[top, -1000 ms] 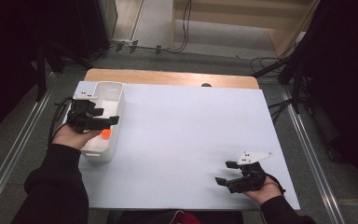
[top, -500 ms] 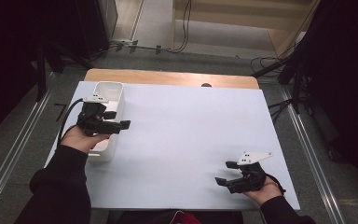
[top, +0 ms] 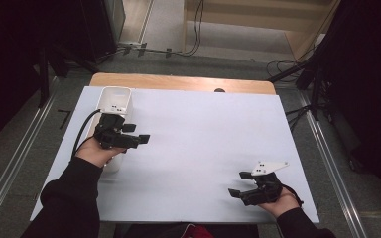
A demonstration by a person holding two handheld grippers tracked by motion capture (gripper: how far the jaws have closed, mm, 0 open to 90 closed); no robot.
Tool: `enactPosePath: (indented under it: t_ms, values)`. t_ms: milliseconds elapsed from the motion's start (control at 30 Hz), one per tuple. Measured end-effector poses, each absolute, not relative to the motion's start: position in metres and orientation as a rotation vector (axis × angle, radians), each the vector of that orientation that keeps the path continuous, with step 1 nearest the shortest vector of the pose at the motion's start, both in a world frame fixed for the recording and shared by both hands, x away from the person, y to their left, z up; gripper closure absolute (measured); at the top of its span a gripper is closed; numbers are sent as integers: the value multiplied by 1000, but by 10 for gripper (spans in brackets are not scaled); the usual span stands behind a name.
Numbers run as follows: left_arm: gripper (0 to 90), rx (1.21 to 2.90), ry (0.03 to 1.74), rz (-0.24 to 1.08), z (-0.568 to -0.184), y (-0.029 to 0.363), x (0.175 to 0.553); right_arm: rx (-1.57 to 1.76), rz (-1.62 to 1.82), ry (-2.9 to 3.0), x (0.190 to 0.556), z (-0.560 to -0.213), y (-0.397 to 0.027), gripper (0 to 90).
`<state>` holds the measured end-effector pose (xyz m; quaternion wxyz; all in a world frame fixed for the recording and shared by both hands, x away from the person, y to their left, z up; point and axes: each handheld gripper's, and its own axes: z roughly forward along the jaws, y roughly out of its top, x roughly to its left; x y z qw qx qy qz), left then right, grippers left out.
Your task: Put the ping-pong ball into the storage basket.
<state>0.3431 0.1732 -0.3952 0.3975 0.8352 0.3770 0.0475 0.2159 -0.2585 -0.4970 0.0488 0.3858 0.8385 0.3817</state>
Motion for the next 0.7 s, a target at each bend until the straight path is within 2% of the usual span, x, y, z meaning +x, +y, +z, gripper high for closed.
enactPosePath:
  t_ms: [700]
  values:
    - [235,2147,841,111,-406,146,328,1197,1174,2536,217,-497,-261,201]
